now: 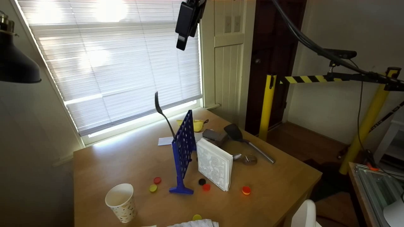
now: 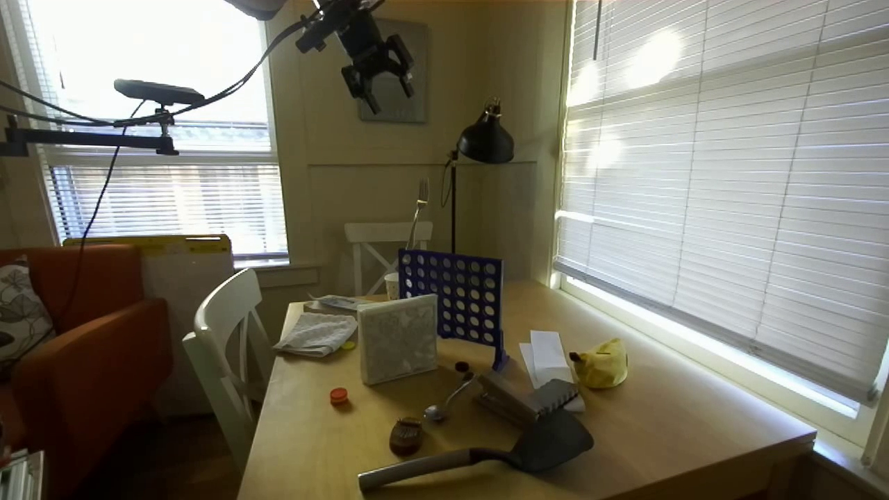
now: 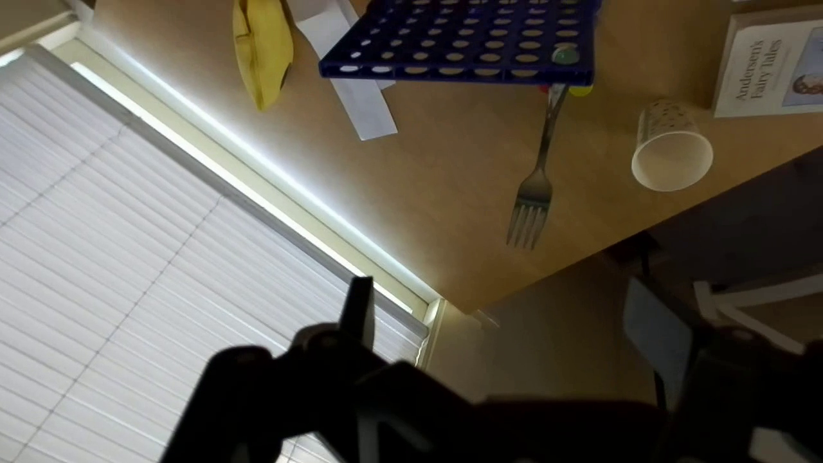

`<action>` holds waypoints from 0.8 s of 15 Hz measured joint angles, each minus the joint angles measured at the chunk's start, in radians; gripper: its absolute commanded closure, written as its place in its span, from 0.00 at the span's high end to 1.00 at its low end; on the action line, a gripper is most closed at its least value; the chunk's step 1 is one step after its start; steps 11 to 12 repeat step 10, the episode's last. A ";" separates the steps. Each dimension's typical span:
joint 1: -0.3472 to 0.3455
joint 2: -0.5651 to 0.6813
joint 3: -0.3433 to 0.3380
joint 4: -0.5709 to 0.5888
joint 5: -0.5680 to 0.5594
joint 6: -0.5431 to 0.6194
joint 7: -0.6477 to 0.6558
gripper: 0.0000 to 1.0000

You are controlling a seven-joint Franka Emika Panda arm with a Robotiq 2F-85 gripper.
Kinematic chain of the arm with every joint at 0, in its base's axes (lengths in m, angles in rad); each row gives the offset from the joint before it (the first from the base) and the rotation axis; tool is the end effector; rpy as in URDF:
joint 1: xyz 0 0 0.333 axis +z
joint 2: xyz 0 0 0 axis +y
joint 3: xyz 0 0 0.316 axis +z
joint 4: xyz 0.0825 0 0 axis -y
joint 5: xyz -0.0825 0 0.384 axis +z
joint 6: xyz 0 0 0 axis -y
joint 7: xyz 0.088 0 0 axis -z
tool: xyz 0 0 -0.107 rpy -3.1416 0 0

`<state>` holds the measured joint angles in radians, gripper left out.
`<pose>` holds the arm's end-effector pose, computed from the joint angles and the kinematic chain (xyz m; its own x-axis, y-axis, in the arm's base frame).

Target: Put the silver fork inside the blue object

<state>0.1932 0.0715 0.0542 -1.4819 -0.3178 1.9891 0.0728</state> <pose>0.5987 0.1298 0.6747 0.8629 0.2754 0.4237 0.1652 -0.9461 0.2787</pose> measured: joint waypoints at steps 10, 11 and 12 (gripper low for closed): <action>-0.019 0.000 0.003 0.001 0.044 -0.003 0.009 1.00; -0.019 0.000 0.003 0.001 0.044 -0.003 0.009 1.00; -0.019 0.000 0.003 0.001 0.044 -0.003 0.009 1.00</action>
